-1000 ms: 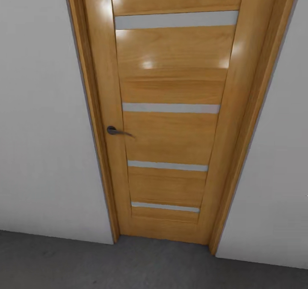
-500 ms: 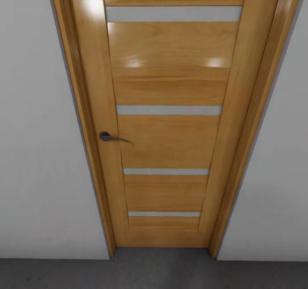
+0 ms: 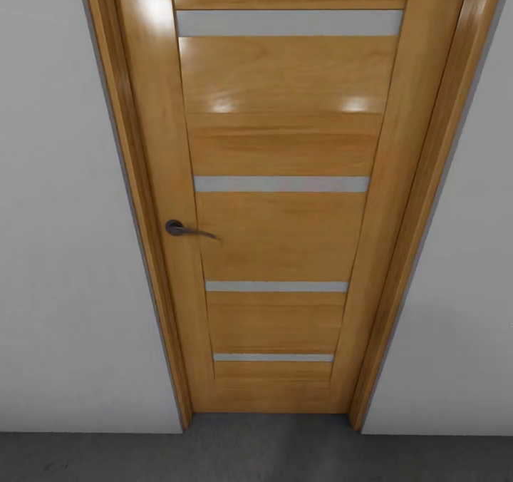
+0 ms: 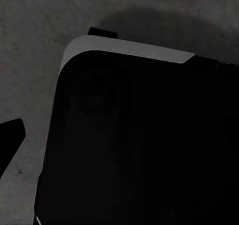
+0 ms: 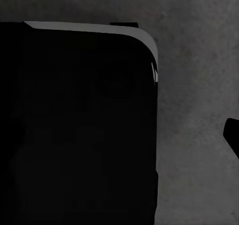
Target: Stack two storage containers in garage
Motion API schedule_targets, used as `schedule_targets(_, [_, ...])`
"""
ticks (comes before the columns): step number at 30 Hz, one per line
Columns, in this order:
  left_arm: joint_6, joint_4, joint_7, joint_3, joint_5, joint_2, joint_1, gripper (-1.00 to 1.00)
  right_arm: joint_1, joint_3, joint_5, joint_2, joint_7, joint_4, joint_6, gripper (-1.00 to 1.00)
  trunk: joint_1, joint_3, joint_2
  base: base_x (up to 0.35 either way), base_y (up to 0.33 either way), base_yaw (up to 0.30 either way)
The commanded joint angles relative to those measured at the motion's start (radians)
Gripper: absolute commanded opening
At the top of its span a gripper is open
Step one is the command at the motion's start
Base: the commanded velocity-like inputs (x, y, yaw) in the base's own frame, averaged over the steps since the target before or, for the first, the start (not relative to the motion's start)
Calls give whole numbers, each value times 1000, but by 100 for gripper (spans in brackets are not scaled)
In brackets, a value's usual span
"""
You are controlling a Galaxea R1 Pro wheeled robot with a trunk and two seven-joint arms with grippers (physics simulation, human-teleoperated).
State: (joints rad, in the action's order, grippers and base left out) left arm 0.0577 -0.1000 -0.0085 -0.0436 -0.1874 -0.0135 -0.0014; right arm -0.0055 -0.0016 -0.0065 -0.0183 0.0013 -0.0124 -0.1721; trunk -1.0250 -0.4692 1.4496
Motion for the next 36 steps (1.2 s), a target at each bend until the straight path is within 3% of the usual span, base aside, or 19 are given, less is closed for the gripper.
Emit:
schedule_targets(1, [2,0,-1,-4,-4,0,0,100,-1,0,0,0,0,-1,-4,100,0,-1,0,0,0,0])
schedule_targets(18, [3,-2,5,-8,-4,-1,0,100,-1,4,-1,-1,-2,-1,4,100,0,-1,0,0,0,0])
schedule_targets(20, [4,0,7,-33,-4,-1,0,100,-1,7,2,-3,-2,0,7,100,0,-1,0,0,0,0])
schedule_targets(21, [4,3,8,-81,-3,-2,0,100,-1,2,7,-15,-11,19,16,100,0,-1,0,0,0,0])
schedule_targets(28, [5,3,9,-95,-2,-6,0,100,-3,4,16,-47,-23,155,44,100,0,-1,0,0,0,0])
schedule_targets(29, [6,3,9,-95,-1,-7,0,100,-7,2,18,-56,-24,189,69,100,0,-1,0,0,0,0])
schedule_targets(30, [5,3,9,-95,-1,-7,0,100,-19,-1,19,-81,-26,286,183,100,0,-1,0,0,0,0])
schedule_targets(32, [5,3,9,-95,-1,-7,0,100,-40,-6,17,-124,-27,410,339,100,0,-1,0,0,0,0])
schedule_targets(33, [5,3,9,-95,-1,-7,0,100,-46,-8,16,-135,-27,439,374,100,0,-1,0,0,0,0])
schedule_targets(34, [6,3,9,-95,0,-7,0,100,-81,-11,14,-169,-28,541,483,100,0,-1,0,0,0,0])
schedule_targets(36, [6,3,9,-95,0,-6,0,100,-133,-12,14,-183,-30,595,537,100,0,-1,0,0,0,0])
